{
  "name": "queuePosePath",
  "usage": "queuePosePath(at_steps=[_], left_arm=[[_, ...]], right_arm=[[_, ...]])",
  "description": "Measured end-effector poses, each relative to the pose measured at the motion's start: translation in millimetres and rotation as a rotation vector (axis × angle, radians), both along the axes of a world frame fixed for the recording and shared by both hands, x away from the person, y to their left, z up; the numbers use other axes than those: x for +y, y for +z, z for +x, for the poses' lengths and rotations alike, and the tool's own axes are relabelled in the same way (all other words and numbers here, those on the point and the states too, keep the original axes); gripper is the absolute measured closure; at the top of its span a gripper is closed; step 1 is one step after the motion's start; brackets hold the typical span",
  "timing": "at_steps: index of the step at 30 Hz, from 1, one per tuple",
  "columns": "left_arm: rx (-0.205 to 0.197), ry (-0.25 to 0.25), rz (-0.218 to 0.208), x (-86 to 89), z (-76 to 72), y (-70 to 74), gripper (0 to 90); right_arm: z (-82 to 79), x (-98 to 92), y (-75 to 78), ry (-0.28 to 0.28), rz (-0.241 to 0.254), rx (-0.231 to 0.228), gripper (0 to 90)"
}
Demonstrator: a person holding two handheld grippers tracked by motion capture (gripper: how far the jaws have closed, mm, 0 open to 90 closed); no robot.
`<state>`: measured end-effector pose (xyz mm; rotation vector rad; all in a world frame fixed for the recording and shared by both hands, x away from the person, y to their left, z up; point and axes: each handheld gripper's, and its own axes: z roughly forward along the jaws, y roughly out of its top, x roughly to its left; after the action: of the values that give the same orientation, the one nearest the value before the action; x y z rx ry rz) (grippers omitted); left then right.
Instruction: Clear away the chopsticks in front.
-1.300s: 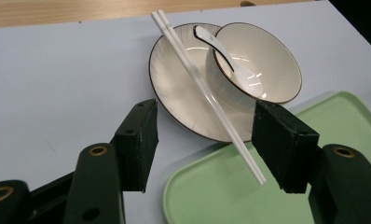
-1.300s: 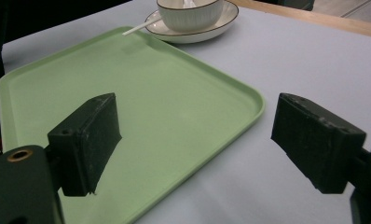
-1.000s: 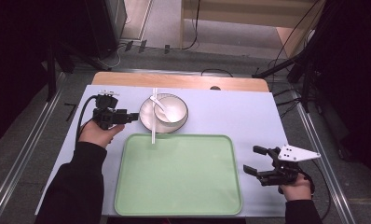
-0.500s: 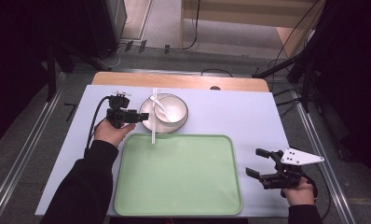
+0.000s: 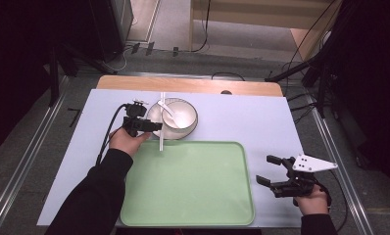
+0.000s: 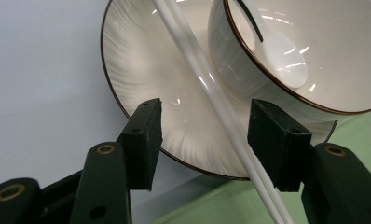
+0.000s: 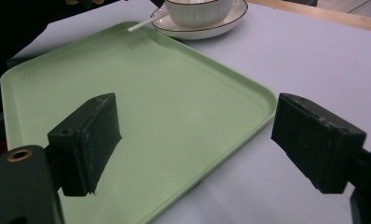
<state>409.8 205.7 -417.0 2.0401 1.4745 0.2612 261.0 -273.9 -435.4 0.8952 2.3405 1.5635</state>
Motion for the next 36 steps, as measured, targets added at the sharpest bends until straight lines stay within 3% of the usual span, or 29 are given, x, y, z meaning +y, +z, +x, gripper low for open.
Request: queuePosePath(at_steps=[12, 21, 23, 33, 36], left_arm=[[0.013, 0.013, -0.002, -3.9, 6.0, -10.2, 55.8], [0.014, 0.042, 0.027, -6.7, 14.2, -20.3, 69.7], [0.023, 0.054, 0.016, -6.8, 15.9, -22.6, 73.3], [0.029, 0.097, 0.027, -4.6, 17.7, -21.9, 83.7], [0.036, 0.095, 0.013, -2.5, 18.3, -21.8, 85.1]], right_arm=[[-0.2, -0.2, -0.2, 0.001, -0.003, -0.002, 15.7], [-0.2, -0.1, -0.3, 0.003, -0.004, -0.002, 15.7], [-0.9, 0.2, 0.3, 0.004, -0.003, 0.000, 15.7], [-2.0, -1.2, 1.1, 0.001, -0.004, -0.009, 15.7], [-2.0, -1.1, 1.0, 0.002, -0.006, -0.007, 15.6]])
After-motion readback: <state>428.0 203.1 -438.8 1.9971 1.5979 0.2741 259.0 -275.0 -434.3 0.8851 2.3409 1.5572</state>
